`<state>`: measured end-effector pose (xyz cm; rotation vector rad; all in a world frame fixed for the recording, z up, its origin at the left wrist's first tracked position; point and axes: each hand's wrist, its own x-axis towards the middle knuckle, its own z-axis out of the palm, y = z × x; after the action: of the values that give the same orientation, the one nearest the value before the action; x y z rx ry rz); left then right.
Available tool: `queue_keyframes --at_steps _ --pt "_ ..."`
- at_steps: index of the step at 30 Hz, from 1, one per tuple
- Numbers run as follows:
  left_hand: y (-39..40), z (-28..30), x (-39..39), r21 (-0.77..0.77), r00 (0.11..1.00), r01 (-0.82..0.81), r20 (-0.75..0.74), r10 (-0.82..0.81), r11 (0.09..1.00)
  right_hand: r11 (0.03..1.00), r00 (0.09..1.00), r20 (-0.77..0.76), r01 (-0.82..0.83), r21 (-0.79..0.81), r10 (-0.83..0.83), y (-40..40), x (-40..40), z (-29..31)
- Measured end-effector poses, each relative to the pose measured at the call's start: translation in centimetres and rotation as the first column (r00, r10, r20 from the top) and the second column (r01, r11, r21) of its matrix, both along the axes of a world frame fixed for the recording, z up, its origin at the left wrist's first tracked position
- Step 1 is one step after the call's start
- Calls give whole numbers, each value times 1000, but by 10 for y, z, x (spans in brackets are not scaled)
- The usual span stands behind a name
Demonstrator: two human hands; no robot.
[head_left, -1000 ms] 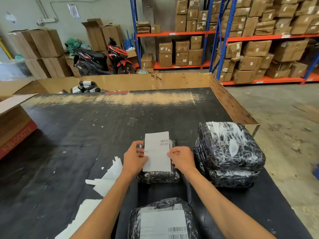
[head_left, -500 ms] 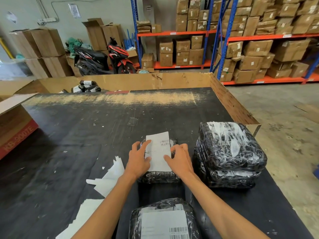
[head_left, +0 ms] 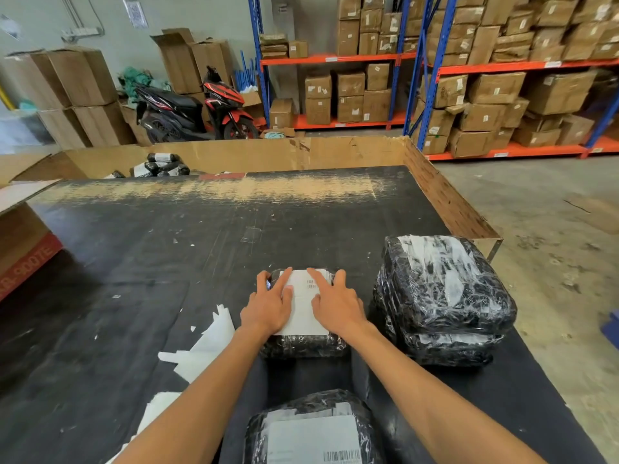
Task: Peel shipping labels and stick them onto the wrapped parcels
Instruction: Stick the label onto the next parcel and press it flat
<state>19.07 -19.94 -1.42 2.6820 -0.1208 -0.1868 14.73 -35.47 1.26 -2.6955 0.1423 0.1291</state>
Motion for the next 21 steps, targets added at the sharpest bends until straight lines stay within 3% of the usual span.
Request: queue_keyframes --at_steps 8,16,21 --pt "-4 -3 -1 -89 997 -46 57 52 995 995 996 -91 -9 -104 0 4 12 -3" --pt "-7 -4 -5 -60 985 -42 164 52 997 998 989 -138 51 -38 -56 0 16 0" --pt "-3 -6 -3 -130 992 -13 125 29 991 996 991 -134 6 91 6 -10 7 -4"
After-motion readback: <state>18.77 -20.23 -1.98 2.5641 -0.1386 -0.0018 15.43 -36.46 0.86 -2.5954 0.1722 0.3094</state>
